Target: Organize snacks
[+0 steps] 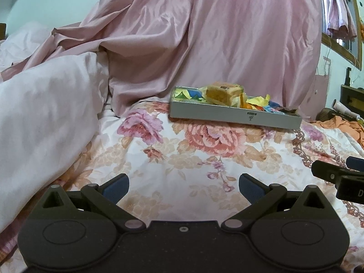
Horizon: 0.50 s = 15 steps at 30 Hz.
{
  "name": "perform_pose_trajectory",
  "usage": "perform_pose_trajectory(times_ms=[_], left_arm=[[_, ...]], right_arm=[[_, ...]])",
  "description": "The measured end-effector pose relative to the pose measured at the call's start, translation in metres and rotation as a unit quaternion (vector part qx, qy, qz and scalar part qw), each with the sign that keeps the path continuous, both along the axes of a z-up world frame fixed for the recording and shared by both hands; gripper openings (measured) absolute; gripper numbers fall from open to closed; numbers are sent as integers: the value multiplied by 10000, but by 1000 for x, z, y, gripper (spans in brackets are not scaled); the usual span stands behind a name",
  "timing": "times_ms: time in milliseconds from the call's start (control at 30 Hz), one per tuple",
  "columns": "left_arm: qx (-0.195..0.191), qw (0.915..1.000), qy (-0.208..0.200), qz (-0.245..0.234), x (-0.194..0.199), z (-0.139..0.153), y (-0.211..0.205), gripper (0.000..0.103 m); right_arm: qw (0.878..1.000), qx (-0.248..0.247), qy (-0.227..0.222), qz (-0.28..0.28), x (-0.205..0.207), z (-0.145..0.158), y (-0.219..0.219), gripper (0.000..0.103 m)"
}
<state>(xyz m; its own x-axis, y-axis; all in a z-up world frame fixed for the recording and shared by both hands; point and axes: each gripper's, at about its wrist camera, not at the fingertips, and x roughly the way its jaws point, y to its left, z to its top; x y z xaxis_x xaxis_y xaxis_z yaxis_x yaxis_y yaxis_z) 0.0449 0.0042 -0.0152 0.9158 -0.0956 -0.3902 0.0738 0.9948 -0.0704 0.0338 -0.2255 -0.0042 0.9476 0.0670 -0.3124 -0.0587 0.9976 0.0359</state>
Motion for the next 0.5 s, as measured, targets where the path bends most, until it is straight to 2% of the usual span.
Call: perform_pose_trajectory(times_ms=[500], left_arm=[[-2,10000,-10,-2,-1,0,1,102]], right_arm=[[10000,-25,15,9,0,-2,0,103]])
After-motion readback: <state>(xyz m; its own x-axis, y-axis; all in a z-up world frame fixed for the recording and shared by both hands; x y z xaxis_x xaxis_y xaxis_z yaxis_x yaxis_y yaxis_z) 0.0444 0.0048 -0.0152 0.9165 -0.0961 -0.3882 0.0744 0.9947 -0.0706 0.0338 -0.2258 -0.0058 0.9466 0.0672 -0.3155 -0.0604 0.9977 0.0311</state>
